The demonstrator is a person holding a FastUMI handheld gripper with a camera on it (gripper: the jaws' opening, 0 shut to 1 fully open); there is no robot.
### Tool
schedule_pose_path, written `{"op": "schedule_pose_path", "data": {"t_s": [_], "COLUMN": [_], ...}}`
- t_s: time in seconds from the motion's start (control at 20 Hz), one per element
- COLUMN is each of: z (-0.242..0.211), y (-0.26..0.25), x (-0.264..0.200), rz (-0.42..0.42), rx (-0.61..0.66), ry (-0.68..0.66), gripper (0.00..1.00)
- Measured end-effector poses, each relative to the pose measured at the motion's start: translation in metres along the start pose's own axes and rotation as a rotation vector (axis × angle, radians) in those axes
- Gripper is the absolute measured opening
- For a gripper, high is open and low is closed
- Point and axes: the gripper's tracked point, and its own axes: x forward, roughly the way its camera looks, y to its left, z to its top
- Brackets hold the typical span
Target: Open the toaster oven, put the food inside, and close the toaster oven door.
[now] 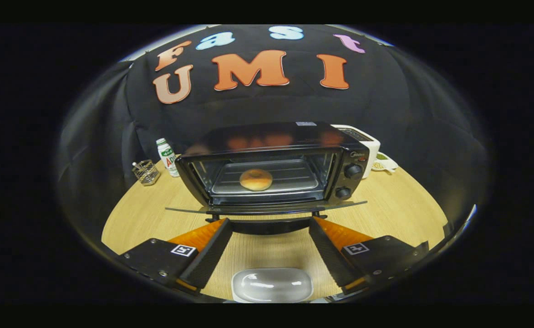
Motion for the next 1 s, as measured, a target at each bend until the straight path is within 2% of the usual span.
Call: {"op": "schedule_pose_path", "data": {"t_s": [0.55,1.0], "z": [0.064,0.112], "y": [0.001,0.006], "x": [0.03,0.002], "rz": [0.002,0.032], "rx": [0.03,0.042], "ry": [-0.087,-0.154], "gripper": [1.0,1.0]}}
